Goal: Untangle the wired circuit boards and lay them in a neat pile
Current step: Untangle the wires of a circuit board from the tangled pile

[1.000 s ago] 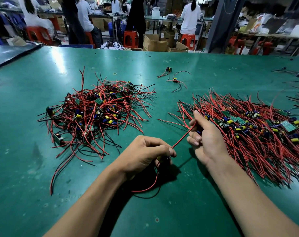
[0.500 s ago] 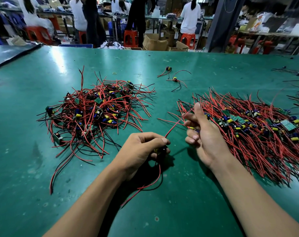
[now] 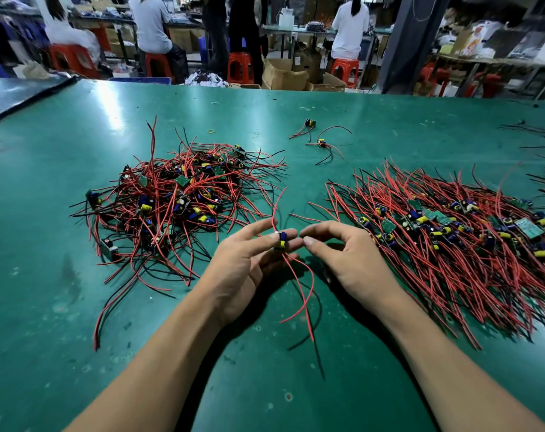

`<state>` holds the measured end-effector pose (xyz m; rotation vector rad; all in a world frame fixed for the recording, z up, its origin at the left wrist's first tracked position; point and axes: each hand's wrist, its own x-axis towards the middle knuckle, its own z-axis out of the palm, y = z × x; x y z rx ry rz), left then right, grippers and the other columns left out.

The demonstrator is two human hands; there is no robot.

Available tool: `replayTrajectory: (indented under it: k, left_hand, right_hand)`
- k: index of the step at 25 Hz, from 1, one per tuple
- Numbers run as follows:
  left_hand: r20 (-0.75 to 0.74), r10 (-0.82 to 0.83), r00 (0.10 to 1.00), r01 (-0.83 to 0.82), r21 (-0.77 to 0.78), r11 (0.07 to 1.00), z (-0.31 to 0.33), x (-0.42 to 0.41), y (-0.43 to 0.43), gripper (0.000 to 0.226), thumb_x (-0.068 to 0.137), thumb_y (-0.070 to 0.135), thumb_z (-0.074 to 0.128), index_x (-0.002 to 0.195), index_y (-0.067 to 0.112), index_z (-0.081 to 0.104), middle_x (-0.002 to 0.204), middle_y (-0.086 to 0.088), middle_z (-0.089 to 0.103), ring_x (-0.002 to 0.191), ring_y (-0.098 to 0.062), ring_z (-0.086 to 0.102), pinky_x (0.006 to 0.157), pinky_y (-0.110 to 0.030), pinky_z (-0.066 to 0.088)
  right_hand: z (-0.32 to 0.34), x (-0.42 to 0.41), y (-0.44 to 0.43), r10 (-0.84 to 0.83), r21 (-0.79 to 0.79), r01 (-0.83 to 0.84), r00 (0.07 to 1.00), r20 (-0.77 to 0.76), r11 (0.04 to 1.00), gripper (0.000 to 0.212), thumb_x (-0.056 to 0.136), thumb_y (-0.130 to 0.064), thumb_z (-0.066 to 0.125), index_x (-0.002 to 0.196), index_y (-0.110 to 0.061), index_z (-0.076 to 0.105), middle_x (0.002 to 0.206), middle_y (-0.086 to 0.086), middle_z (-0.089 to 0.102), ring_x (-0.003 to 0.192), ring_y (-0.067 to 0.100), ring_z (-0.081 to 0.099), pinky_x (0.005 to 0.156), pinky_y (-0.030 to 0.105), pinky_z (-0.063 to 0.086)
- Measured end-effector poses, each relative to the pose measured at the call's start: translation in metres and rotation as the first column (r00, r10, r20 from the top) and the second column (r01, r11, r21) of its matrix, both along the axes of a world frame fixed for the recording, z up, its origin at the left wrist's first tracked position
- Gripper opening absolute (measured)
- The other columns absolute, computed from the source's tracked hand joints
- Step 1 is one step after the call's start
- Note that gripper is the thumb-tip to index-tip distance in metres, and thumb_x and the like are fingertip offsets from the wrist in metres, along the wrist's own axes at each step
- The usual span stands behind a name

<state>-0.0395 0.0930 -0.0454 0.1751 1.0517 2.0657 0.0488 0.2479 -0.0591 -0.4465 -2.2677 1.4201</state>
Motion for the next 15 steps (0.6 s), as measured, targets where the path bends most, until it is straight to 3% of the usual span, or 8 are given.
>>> replayTrajectory:
  k: [2,3,5,7,12,15]
  left_hand:
    - [-0.029,0.007,1.0,-0.007,0.009,1.0,0.0,-0.001,-0.001,0.048,0.083,0.006,0.061,0.129,0.006,0.048,0.114,-0.014,0.072,0.096,-0.027,0.072,0.09,-0.045,0.056]
    - [-0.05,0.01,0.999,-0.01,0.014,1.0,0.0,-0.002,-0.001,0.053,0.08,0.009,0.063,0.131,0.007,0.048,0.115,-0.01,0.072,0.095,-0.023,0.071,0.087,-0.039,0.057]
    - [-0.068,0.012,0.998,-0.01,0.022,1.0,0.002,-0.002,-0.001,0.055,0.078,0.014,0.064,0.131,0.01,0.05,0.117,-0.004,0.071,0.091,-0.015,0.069,0.07,-0.026,0.059]
    - [-0.057,0.017,0.998,-0.015,0.02,1.0,0.002,-0.002,0.0,0.053,0.08,0.016,0.064,0.131,0.012,0.051,0.12,0.0,0.071,0.092,-0.011,0.066,0.061,-0.021,0.056]
    - [-0.129,0.009,0.992,-0.01,-0.01,1.0,0.0,-0.001,0.0,0.045,0.076,0.019,0.066,0.121,0.018,0.059,0.117,0.006,0.072,0.089,-0.005,0.067,0.072,-0.022,0.049]
    - [-0.133,0.005,0.991,-0.004,0.012,1.0,-0.002,-0.002,0.0,0.046,0.072,0.016,0.07,0.117,0.02,0.064,0.118,0.005,0.071,0.093,-0.008,0.068,0.074,-0.023,0.048]
  right_hand:
    - [0.002,0.001,0.0,0.014,-0.025,-0.014,1.0,0.001,1.0,0.004,0.09,-0.014,0.072,0.093,-0.017,0.074,0.06,-0.018,0.065,0.048,0.004,0.052,0.051,0.02,0.042]
    - [0.002,0.002,-0.001,0.031,-0.054,-0.031,1.0,0.004,0.998,0.004,0.089,-0.015,0.075,0.091,-0.018,0.075,0.064,-0.015,0.067,0.053,0.007,0.055,0.056,0.023,0.045]
    - [0.002,0.003,-0.008,0.085,-0.126,-0.083,0.996,0.007,0.989,0.012,0.082,-0.021,0.082,0.091,-0.021,0.075,0.07,-0.007,0.068,0.059,0.011,0.052,0.06,0.024,0.046]
    - [0.001,0.002,-0.015,0.107,-0.128,-0.107,0.994,-0.004,0.986,0.022,0.075,-0.028,0.087,0.093,-0.025,0.074,0.075,-0.003,0.067,0.062,0.013,0.049,0.059,0.025,0.045]
    - [0.004,-0.002,-0.026,0.108,-0.085,-0.118,0.988,-0.111,0.989,0.014,0.089,-0.04,0.07,0.088,-0.027,0.073,0.071,-0.009,0.071,0.059,0.009,0.064,0.056,0.019,0.048]
    - [0.006,-0.003,-0.031,0.095,-0.389,-0.118,0.992,-0.077,0.914,0.023,0.091,-0.045,0.067,0.083,-0.023,0.069,0.053,-0.002,0.054,0.04,0.011,0.043,0.04,0.019,0.034]
